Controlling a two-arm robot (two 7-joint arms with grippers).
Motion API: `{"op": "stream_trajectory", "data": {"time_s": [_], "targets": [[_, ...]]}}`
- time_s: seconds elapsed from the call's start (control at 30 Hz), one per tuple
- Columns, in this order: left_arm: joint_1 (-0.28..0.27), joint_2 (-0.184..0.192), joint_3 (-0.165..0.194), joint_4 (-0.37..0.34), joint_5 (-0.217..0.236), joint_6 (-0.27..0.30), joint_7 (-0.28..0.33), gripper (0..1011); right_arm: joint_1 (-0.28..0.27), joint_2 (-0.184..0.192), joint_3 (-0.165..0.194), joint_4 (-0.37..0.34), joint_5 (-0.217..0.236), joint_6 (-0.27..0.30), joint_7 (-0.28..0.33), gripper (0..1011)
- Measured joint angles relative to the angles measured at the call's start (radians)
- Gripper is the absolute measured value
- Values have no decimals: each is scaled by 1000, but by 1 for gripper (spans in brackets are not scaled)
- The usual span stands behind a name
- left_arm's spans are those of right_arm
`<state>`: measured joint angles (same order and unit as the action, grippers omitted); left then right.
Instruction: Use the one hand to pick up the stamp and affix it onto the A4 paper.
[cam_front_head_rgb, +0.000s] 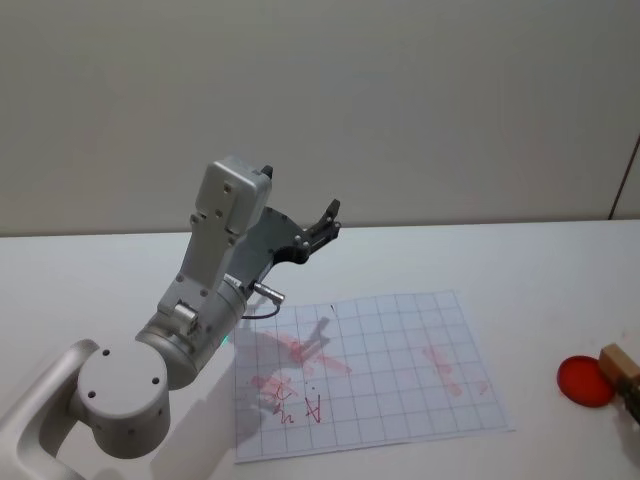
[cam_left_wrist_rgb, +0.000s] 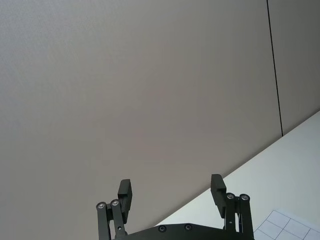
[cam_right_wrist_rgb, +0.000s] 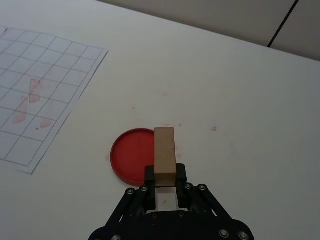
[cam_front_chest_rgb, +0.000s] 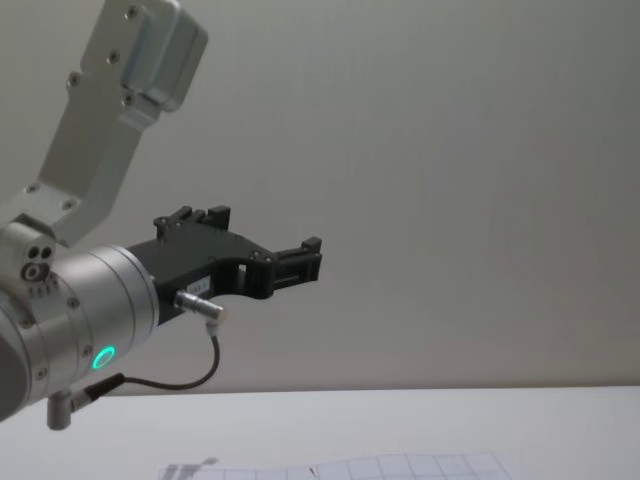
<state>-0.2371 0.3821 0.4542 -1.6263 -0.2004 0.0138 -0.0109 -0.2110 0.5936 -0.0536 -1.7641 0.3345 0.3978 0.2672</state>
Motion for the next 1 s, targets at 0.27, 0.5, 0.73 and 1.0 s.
{"op": "stream_trajectory", "data": {"time_s": [0.27, 0.5, 0.73, 1.0], "targets": [[0, 0, 0, 0, 0, 0, 0, 1001, 8, 0, -10, 20, -20, 7, 27, 214], [0, 0, 0, 0, 0, 0, 0, 1001, 29, -9, -21, 35, -34, -2, 46, 214], [0, 0, 0, 0, 0, 0, 0, 1001, 44, -16, -28, 42, -44, -9, 57, 242], [0, 0, 0, 0, 0, 0, 0, 1001, 55, -20, -32, 47, -50, -15, 63, 507]]}}
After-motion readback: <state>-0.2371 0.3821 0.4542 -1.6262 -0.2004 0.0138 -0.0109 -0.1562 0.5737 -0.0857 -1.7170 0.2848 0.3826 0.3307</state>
